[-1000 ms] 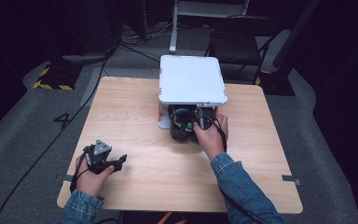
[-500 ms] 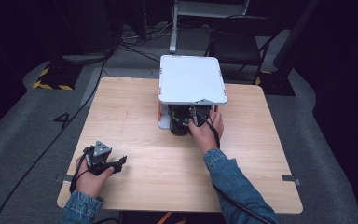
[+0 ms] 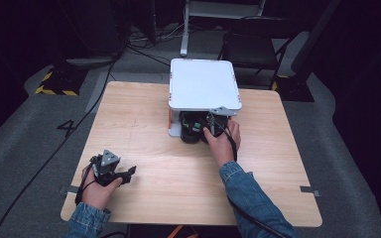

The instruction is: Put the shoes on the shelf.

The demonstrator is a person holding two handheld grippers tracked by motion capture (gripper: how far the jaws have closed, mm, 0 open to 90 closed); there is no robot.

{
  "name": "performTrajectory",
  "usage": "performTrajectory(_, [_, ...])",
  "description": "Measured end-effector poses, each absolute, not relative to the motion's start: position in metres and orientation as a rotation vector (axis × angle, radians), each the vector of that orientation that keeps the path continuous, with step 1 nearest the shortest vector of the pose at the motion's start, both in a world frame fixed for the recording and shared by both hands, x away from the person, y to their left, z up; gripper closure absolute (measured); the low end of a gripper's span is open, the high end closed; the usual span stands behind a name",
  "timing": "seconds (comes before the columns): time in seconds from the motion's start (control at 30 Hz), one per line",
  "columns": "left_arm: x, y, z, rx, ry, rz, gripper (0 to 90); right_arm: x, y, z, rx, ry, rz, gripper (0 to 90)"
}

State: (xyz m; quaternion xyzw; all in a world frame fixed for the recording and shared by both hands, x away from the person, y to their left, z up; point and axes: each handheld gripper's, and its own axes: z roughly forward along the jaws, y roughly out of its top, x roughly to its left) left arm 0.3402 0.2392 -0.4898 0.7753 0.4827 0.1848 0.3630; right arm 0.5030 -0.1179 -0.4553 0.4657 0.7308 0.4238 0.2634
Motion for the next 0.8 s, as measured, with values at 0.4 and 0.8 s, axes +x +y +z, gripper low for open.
performTrajectory(0.4, [0.344,0.230,-0.488,2.000,1.211,0.470,28.7,0.477,-0.134,-0.426,1.154,1.878,1.269,42.0])
performTrajectory(0.8, [0.347,0.204,-0.468,2.027,1.098,0.453,29.6,0.420,-0.177,-0.404,1.104,1.993,1.344,45.6])
